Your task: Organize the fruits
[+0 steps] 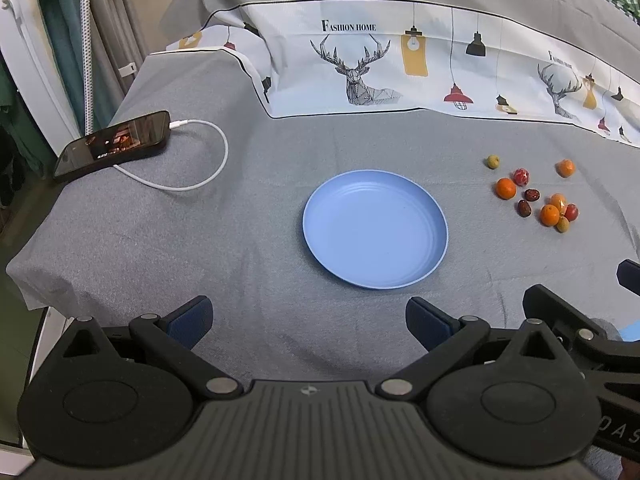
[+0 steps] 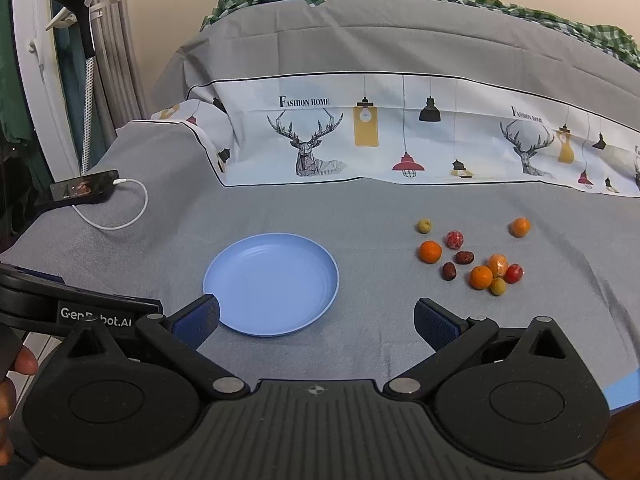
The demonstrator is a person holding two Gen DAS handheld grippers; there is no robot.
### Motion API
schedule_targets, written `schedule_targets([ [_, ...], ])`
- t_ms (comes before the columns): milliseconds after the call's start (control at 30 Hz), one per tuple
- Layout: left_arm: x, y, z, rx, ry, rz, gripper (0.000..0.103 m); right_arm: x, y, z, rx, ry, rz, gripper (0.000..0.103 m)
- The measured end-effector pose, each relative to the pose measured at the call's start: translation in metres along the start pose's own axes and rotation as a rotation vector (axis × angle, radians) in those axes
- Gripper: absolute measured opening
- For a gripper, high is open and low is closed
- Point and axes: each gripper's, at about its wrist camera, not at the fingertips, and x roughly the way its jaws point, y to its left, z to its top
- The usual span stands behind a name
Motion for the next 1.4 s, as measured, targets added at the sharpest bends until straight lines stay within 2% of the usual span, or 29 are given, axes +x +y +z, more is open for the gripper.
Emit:
schedule_targets([
  [1400,0.0040,0.0000,-0.0009,0.008,0.009,0.014,0.103,0.0018,0.0026,0.0009,0.014,0.011,-0.002,0.103],
])
